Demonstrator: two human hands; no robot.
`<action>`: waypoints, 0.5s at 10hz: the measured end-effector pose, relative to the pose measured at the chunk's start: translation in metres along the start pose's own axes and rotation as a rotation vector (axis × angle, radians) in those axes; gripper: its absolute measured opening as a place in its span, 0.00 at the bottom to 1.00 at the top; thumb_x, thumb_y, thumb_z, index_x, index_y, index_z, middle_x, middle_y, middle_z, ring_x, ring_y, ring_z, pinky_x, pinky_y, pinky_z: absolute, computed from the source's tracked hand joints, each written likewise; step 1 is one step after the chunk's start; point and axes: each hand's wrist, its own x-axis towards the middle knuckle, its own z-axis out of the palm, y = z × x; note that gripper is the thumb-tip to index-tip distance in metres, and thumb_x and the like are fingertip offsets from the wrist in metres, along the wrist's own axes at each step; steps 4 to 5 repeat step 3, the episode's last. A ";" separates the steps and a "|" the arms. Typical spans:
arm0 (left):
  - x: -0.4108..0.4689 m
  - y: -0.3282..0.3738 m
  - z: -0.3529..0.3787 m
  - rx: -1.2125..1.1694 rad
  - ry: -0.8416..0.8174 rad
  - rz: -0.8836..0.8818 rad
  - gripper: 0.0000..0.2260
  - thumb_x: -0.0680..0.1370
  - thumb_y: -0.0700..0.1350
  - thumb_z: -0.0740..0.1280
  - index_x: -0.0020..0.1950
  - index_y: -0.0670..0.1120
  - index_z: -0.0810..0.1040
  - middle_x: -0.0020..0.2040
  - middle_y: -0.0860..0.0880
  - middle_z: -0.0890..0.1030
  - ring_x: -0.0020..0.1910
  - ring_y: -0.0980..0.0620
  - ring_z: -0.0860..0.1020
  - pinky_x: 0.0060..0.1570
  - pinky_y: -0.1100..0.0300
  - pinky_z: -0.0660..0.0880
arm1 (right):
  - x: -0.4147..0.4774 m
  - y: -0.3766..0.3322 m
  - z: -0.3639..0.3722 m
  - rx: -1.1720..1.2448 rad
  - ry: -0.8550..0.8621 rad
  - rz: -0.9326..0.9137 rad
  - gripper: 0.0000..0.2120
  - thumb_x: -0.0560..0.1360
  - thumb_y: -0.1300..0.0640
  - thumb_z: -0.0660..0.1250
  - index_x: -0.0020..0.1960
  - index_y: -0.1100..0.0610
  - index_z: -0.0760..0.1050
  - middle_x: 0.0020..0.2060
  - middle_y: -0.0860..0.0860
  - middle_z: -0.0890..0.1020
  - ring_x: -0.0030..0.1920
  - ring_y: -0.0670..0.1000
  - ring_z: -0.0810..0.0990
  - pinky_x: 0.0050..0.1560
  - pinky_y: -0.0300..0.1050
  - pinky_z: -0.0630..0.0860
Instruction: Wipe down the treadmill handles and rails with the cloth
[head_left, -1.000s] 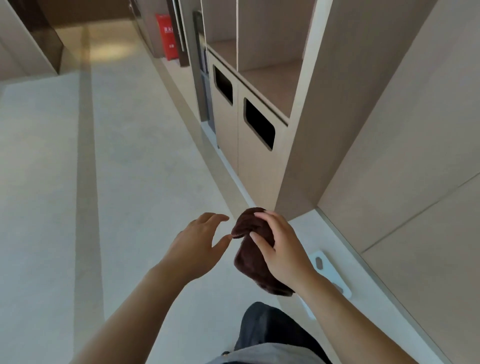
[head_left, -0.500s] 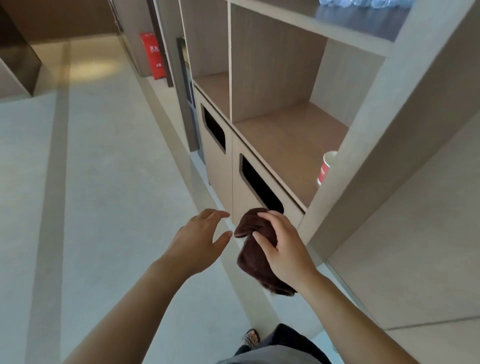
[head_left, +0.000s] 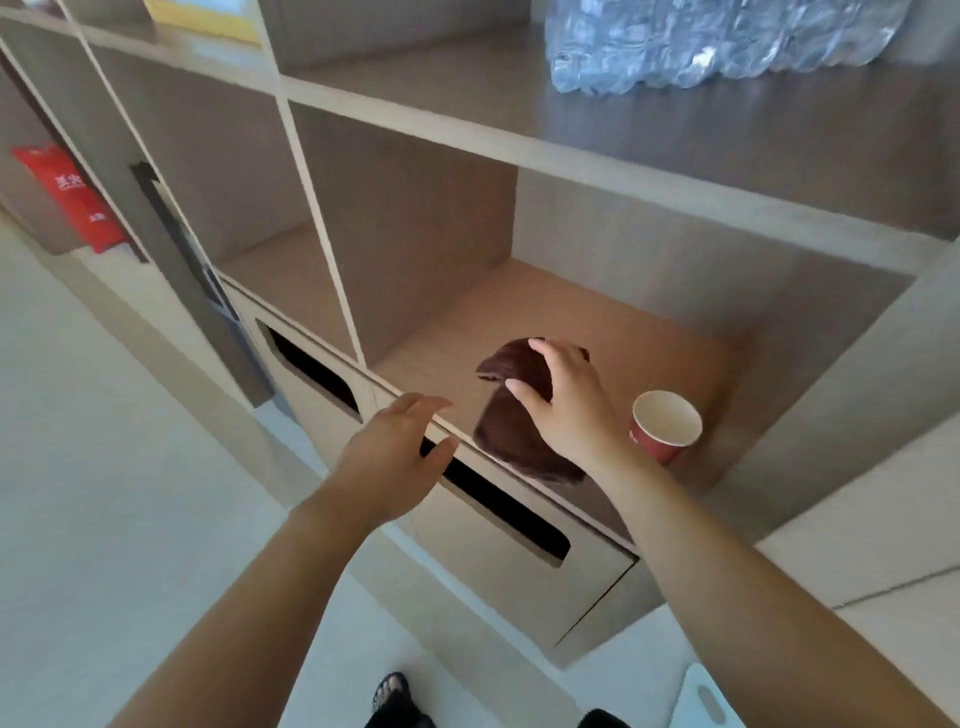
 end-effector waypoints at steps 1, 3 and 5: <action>0.038 -0.022 -0.019 0.008 -0.018 0.127 0.18 0.77 0.49 0.62 0.67 0.50 0.69 0.67 0.51 0.72 0.39 0.54 0.73 0.52 0.60 0.68 | 0.011 -0.002 0.009 -0.057 0.057 0.111 0.24 0.76 0.47 0.64 0.68 0.56 0.66 0.65 0.54 0.72 0.65 0.56 0.69 0.65 0.51 0.66; 0.091 -0.040 -0.028 -0.004 -0.126 0.354 0.16 0.77 0.49 0.60 0.64 0.49 0.71 0.63 0.46 0.75 0.56 0.46 0.74 0.56 0.56 0.71 | -0.001 -0.021 0.022 -0.127 0.192 0.259 0.23 0.77 0.44 0.60 0.69 0.50 0.65 0.68 0.49 0.71 0.68 0.52 0.68 0.68 0.47 0.64; 0.091 -0.040 -0.028 -0.004 -0.126 0.354 0.16 0.77 0.49 0.60 0.64 0.49 0.71 0.63 0.46 0.75 0.56 0.46 0.74 0.56 0.56 0.71 | -0.001 -0.021 0.022 -0.127 0.192 0.259 0.23 0.77 0.44 0.60 0.69 0.50 0.65 0.68 0.49 0.71 0.68 0.52 0.68 0.68 0.47 0.64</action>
